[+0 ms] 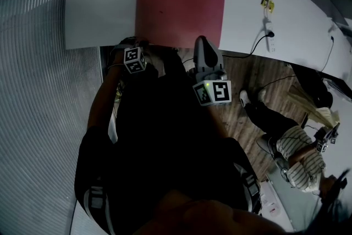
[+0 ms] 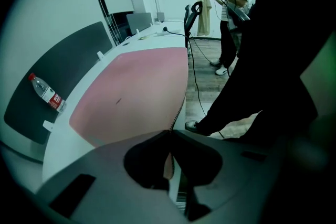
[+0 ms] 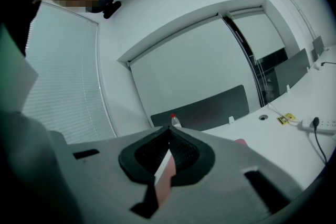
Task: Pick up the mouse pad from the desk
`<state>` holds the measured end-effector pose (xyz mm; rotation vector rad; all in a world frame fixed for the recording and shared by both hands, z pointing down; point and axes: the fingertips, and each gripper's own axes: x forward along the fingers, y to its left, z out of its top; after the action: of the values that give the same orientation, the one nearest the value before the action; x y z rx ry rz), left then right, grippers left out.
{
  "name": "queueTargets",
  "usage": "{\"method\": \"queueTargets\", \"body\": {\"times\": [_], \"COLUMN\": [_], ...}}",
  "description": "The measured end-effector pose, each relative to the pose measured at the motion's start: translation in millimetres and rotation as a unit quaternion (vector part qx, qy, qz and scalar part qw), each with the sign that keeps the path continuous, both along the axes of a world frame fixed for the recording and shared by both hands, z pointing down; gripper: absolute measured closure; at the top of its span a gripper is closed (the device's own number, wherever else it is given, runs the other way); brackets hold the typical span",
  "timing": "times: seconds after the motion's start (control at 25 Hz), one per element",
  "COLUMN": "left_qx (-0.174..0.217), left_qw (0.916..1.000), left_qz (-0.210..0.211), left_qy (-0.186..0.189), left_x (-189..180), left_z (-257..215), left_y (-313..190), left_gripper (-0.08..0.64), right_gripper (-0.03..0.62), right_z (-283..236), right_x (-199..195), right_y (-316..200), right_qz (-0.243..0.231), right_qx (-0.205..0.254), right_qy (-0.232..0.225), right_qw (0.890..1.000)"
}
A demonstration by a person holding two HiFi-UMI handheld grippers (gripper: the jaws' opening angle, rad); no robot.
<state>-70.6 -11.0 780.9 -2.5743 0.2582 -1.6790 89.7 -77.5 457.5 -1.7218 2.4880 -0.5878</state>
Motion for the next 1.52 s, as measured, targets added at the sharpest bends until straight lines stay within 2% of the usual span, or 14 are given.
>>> {"method": "queueTargets", "body": {"times": [0.16,0.4,0.8,1.2,1.52], "left_qx": [0.005,0.008,-0.034,-0.04,-0.043], "left_qw": [0.9997,0.9967,0.9818,0.9769,0.9709], "left_qz": [-0.017,-0.065,-0.162,-0.185,-0.21], "left_qy": [0.015,0.048,0.094,0.099,0.106], "left_x": [1,3,-1,-5,-11], "left_z": [-10,-17,-33,-44,-50], "left_y": [-8,-25,-50,-66,-81], "left_gripper": [0.545,0.546,0.546,0.546,0.546], "right_gripper": [0.592,0.592,0.591,0.592,0.592], "right_z": [0,6,8,14,25], "right_x": [-1,0,8,33,51], "right_y": [-1,-7,-15,-23,-25], "right_qz": [0.0,0.0,-0.002,0.005,0.009], "right_qx": [-0.002,-0.003,-0.008,-0.011,-0.034], "right_qy": [0.0,0.002,0.016,0.021,0.027], "right_qw": [1.0,1.0,1.0,1.0,0.999]}}
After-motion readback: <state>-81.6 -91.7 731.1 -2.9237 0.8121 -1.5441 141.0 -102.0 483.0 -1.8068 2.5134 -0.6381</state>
